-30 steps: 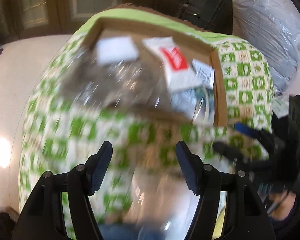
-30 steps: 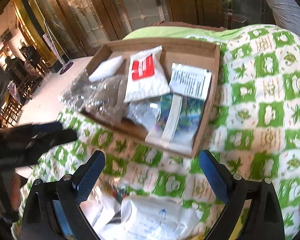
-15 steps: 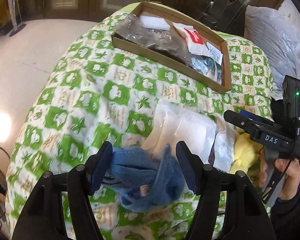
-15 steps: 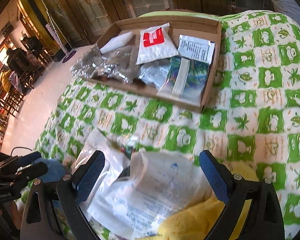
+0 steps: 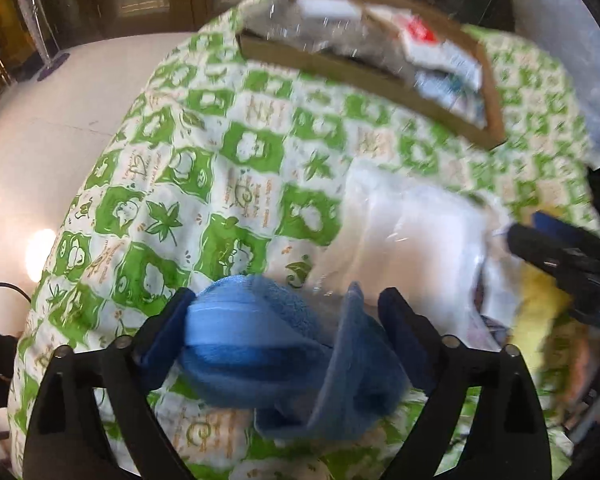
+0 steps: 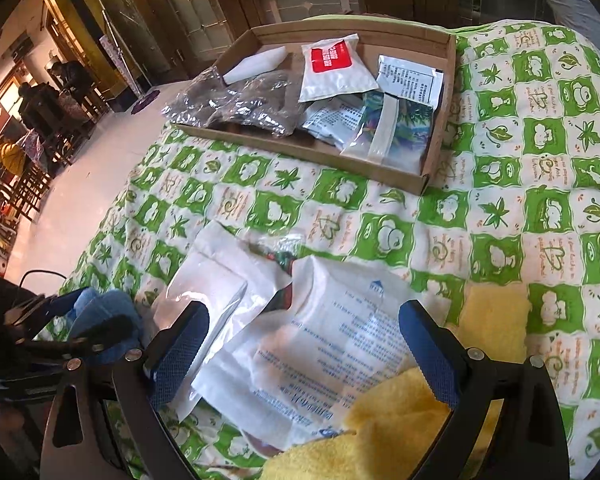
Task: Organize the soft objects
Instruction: 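Grasp the blue towel with left tool while right tool moves to the white plastic bag, then lift the blue towel with left tool while right tool grasps the white plastic bag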
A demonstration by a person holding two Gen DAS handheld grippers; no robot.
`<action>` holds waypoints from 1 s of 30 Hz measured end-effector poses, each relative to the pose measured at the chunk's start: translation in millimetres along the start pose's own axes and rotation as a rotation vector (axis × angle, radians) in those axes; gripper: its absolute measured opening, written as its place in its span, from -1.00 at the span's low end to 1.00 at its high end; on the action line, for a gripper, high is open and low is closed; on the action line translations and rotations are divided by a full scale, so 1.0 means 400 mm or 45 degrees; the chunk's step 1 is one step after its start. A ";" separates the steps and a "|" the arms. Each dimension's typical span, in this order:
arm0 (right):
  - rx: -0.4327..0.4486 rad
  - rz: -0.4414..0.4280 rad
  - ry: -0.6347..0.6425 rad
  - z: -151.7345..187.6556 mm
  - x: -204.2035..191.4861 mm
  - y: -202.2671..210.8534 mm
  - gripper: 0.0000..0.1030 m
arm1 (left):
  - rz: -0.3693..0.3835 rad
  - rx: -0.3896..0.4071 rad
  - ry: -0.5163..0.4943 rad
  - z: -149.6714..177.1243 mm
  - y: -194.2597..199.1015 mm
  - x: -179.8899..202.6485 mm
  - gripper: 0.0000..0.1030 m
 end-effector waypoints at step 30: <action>-0.124 -0.115 0.019 0.020 -0.115 -0.030 0.69 | 0.164 0.004 0.116 -0.014 0.016 -0.063 0.08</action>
Point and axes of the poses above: each gripper's, at about its wrist camera, not at the fingertips, and y roughly against the way its jaws point, x to its right, z to its underside, the point moved 5 cm from there along -y, roughly the way its jaws point, and after that the axes turned 2 degrees about -x, right-handed, at the moved point
